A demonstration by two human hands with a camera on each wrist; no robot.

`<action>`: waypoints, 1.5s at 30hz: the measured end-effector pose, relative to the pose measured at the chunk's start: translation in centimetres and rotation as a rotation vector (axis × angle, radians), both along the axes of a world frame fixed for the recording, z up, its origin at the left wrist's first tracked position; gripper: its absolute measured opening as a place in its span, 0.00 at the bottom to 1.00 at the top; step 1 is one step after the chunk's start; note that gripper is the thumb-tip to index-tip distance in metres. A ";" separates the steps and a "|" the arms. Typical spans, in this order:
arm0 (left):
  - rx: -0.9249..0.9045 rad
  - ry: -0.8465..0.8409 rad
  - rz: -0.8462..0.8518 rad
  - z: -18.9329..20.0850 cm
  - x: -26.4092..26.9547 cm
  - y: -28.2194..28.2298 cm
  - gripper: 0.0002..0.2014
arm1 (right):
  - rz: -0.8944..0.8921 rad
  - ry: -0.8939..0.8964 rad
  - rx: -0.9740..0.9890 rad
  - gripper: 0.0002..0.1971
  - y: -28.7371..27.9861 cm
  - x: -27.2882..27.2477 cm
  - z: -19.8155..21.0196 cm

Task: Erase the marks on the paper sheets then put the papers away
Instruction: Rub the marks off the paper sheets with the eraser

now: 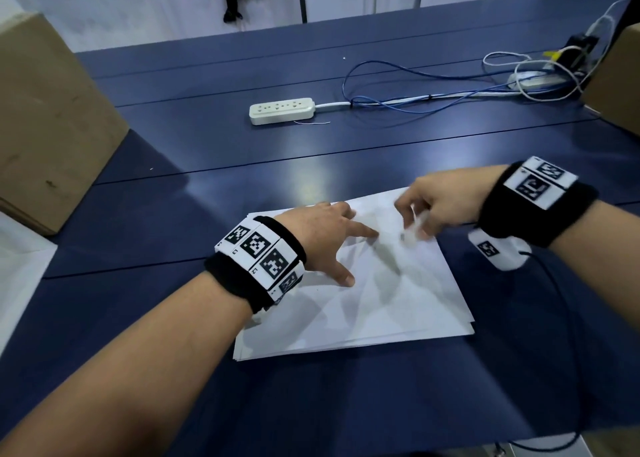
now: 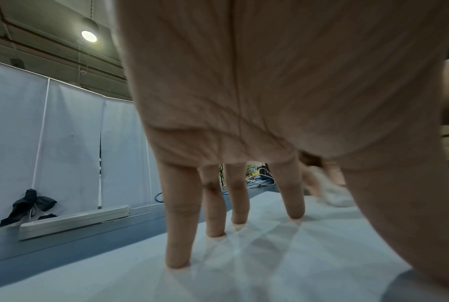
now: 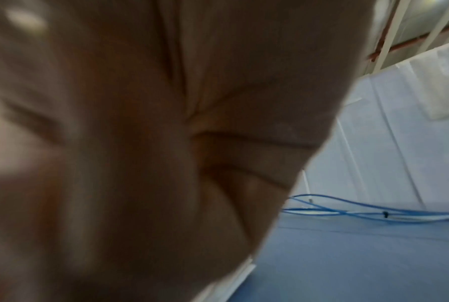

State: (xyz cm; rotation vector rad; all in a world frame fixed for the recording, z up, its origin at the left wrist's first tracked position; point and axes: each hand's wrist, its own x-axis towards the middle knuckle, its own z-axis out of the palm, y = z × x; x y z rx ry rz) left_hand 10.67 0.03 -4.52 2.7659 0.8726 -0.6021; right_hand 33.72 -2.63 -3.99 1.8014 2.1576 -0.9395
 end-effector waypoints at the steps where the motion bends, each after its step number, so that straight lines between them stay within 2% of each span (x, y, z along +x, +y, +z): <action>1: -0.001 0.001 0.001 0.0 0.0 0.0 0.43 | 0.003 0.027 -0.098 0.06 -0.5 0.1 0.0; 3: -0.004 0.001 0.000 0.0 0.0 0.0 0.43 | -0.010 0.041 -0.114 0.06 -0.7 0.1 0.1; 8: -0.004 -0.001 -0.006 0.2 0.0 -0.1 0.42 | -0.129 -0.085 0.308 0.08 2.0 -1.0 0.4; 10: 0.000 -0.002 -0.008 0.1 0.0 0.0 0.42 | -0.096 -0.089 0.264 0.09 1.8 -0.8 0.4; 14: 0.001 -0.002 -0.003 -0.2 -0.2 0.1 0.43 | -0.035 -0.008 -0.084 0.10 -0.9 -0.1 0.7; 16: -0.003 -0.007 -0.003 -0.2 -0.1 0.2 0.43 | -0.037 -0.012 -0.028 0.10 -0.7 0.0 0.6; 20: -0.003 0.002 -0.004 -0.1 -0.1 0.1 0.43 | -0.102 -0.075 0.281 0.12 1.1 -0.4 0.1; 22: 0.000 0.000 -0.004 -0.2 -0.1 0.1 0.43 | -0.080 -0.049 0.225 0.09 0.6 -0.2 0.0; 25: 0.000 0.006 0.000 -0.2 -0.1 0.2 0.43 | 0.000 0.013 -0.069 0.07 -0.9 -0.4 0.0; 26: 0.001 0.006 -0.001 -0.2 -0.1 0.2 0.43 | 0.015 -0.005 -0.084 0.07 -0.9 -0.6 0.1; 28: 0.006 0.000 -0.008 -0.2 -0.1 0.1 0.43 | 0.003 -0.066 0.046 0.06 0.3 -0.9 0.2; 32: 0.003 -0.019 -0.007 -0.2 -0.2 0.1 0.42 | -0.147 -0.067 0.308 0.13 2.4 -1.4 0.5; 34: 0.007 -0.013 -0.013 -0.2 -0.3 0.1 0.42 | -0.122 -0.059 0.255 0.11 1.5 -1.4 0.5; 37: 0.020 -0.001 -0.017 -0.4 -0.3 0.2 0.43 | -0.068 -0.031 0.075 0.08 -1.4 -1.9 0.5; 41: 0.016 0.015 -0.011 -0.4 -0.3 -0.1 0.43 | -0.144 -0.015 0.146 0.11 -3.2 -2.1 0.0; 45: 0.006 -0.039 0.036 -0.4 -1.7 -1.0 0.41 | -0.182 -0.051 0.174 0.12 -3.8 -2.5 0.2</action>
